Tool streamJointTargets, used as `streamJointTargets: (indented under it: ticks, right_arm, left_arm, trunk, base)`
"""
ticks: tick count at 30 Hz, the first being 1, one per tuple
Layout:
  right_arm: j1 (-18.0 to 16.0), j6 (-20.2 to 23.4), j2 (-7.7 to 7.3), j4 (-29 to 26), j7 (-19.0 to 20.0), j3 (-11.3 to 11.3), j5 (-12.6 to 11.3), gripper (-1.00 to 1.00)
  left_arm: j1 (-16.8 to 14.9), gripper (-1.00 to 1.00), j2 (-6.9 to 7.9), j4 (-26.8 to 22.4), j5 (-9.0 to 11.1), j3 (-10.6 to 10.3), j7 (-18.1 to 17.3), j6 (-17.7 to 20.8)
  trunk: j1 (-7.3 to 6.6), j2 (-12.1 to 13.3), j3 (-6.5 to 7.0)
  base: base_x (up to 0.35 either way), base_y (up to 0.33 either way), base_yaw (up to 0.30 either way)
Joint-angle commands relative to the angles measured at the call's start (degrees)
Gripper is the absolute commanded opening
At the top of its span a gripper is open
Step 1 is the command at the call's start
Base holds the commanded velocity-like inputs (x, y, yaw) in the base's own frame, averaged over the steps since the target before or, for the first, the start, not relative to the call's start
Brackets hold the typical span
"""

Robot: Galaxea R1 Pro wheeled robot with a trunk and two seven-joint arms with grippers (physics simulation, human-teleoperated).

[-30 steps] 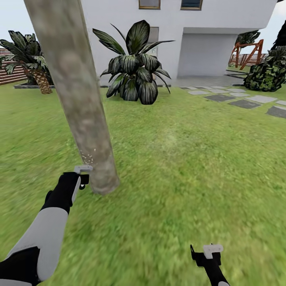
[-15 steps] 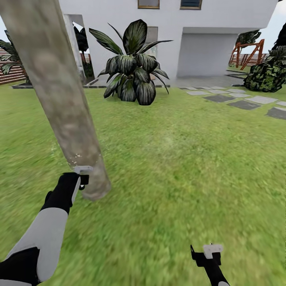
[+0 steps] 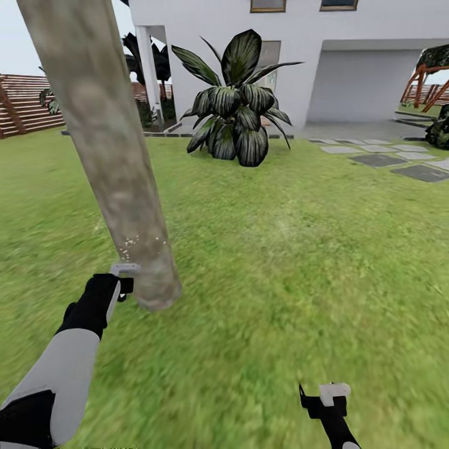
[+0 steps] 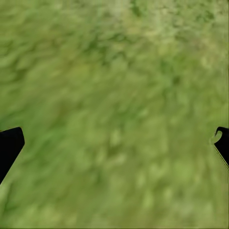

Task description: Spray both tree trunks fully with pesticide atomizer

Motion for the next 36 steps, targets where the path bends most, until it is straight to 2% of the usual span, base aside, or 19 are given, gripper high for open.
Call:
streamJointTargets:
  ticks: [1, 3, 4, 6, 8, 11, 13, 19, 23, 25, 30, 36]
  right_arm:
    - [0.0, -0.1, 0.0, 0.1, -0.4, -0.2, 0.6, 1.0]
    - [0.0, -0.1, 0.0, 0.1, -0.4, -0.2, 0.7, 1.0]
    - [0.0, -0.1, 0.0, 0.1, -0.4, -0.2, 0.7, 1.0]
    - [0.0, -0.1, 0.0, 0.1, -0.4, -0.2, 0.6, 1.0]
    - [0.0, -0.1, 0.0, 0.1, -0.4, -0.2, 0.6, 1.0]
    - [0.0, -0.1, 0.0, 0.1, -0.4, -0.2, 0.6, 1.0]
    - [0.0, -0.1, 0.0, 0.1, -0.4, -0.2, 0.6, 1.0]
    - [0.0, -0.1, 0.0, 0.1, -0.4, -0.2, 0.6, 1.0]
    - [0.0, -0.1, 0.0, 0.1, -0.3, -0.2, 0.6, 1.0]
    - [0.0, -0.1, 0.0, 0.1, -0.3, -0.2, 0.6, 1.0]
    - [0.0, -0.1, 0.0, 0.0, -0.3, -0.2, 0.6, 1.0]
    - [0.0, -0.1, 0.0, 0.1, -0.3, -0.2, 0.6, 1.0]
  left_arm:
    - [0.0, -1.0, -0.26, 0.1, 0.0, 0.0, 0.2, 0.3]
    - [0.1, -1.0, -1.32, 0.2, 0.1, -0.1, 0.1, 0.3]
    - [0.1, -1.0, -2.54, 0.2, 0.0, -0.1, 0.2, 0.3]
    - [0.1, -1.0, -3.2, 0.2, 0.0, -0.1, 0.2, 0.3]
    - [0.1, -1.0, -2.84, 0.2, 0.0, 0.2, 0.1, 0.3]
    - [1.6, -1.0, 0.26, 0.2, -0.1, 0.3, -0.1, 0.3]
    - [2.5, -1.0, 0.81, 0.2, 0.0, 0.2, -0.2, 0.2]
    - [3.2, -1.0, -2.71, 0.8, 0.0, -0.3, -0.4, 0.4]
    - [3.2, -1.0, -2.24, 1.0, -0.1, -0.7, -0.7, 0.5]
    - [3.2, -1.0, -2.5, 1.0, -0.3, -0.7, -0.6, 0.5]
    - [3.2, -1.0, -2.9, 1.0, -0.3, -0.5, -0.6, 0.4]
    - [3.2, -1.0, -2.63, 1.0, -0.2, -0.6, -0.6, 0.5]
  trunk:
    - [0.0, 0.0, -0.05]
    - [0.0, 0.0, -0.05]
    - [0.0, 0.0, -0.05]
    - [0.0, 0.0, -0.05]
    - [0.0, 0.0, -0.05]
    - [0.0, 0.0, -0.05]
    - [0.0, 0.0, -0.05]
    - [0.0, 0.0, -0.05]
    - [0.0, 0.0, -0.05]
    - [0.0, 0.0, -0.05]
    - [0.0, 0.0, -0.05]
    - [0.0, 0.0, -0.05]
  base:
    - [0.112, -0.264, 0.278]
    - [0.127, -0.264, 0.278]
    - [0.134, -0.264, 0.278]
    - [0.136, -0.264, 0.278]
    - [0.124, -0.233, 0.278]
    - [0.026, -0.048, 0.278]
    - [0.004, -0.007, 0.278]
    - [0.0, 0.0, 0.273]
    - [0.0, 0.0, 0.056]
    - [0.058, -0.053, 0.004]
    - [0.154, -0.194, 0.001]
    - [0.192, -0.217, 0.0]
